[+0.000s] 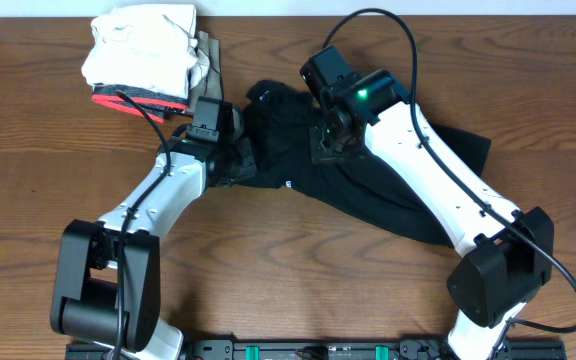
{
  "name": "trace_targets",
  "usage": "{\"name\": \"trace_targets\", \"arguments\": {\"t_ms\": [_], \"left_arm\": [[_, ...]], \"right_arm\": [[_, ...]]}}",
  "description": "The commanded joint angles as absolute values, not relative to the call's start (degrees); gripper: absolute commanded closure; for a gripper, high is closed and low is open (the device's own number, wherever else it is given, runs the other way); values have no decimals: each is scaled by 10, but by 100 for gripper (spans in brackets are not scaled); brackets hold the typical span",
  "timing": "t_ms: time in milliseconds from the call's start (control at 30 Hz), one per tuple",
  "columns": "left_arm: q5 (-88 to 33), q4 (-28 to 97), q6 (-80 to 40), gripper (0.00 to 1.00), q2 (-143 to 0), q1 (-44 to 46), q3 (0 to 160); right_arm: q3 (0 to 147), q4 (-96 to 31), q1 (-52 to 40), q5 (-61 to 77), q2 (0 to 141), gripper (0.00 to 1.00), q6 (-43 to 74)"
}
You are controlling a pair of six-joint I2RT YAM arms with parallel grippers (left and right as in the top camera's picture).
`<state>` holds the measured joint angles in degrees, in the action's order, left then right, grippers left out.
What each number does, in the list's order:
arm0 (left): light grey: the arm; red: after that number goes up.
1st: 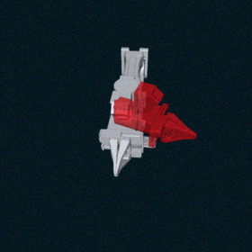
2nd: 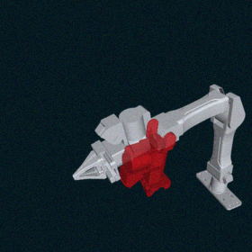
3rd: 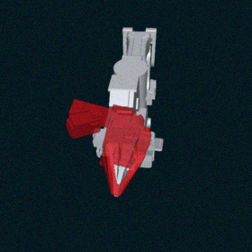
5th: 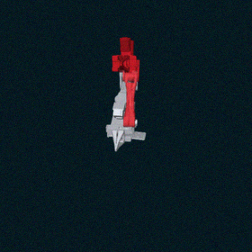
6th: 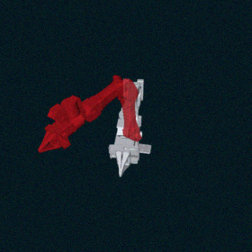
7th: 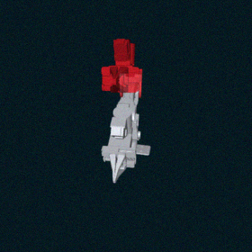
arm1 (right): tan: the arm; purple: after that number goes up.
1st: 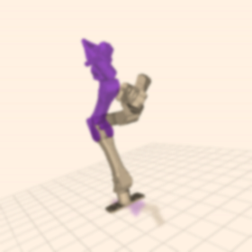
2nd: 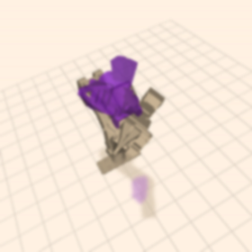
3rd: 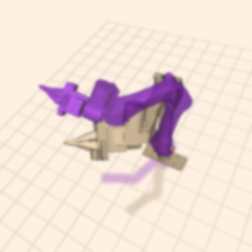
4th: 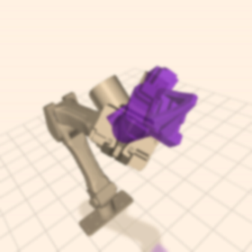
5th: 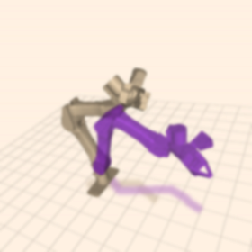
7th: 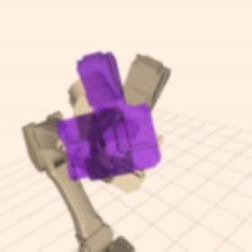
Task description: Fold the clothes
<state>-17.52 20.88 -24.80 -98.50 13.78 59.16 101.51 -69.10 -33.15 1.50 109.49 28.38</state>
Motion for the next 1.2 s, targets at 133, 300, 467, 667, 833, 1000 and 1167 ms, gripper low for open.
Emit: {"name": "trace_targets", "arguments": {"t_ms": [133,300,467,667,833,1000,1167], "left_arm": [[-176,173,-215,71,-993,162,591],[-175,161,-214,71,-1014,162,591],[-176,157,-214,71,-1047,162,591],[-176,149,-214,71,-1082,162,591],[-175,150,-215,71,-1085,158,591],[-173,170,-215,70,-1085,139,591],[-173,202,-215,70,-1085,105,591]], "right_arm": [[1010,-733,-356,16,1098,97,313],[962,-721,-367,16,1098,94,335],[902,-680,-361,25,1098,96,362],[843,-636,-361,65,1098,92,364],[798,-619,-351,62,1098,92,364],[757,-581,-321,50,1098,90,364],[720,-546,-287,50,1098,89,362]]}}
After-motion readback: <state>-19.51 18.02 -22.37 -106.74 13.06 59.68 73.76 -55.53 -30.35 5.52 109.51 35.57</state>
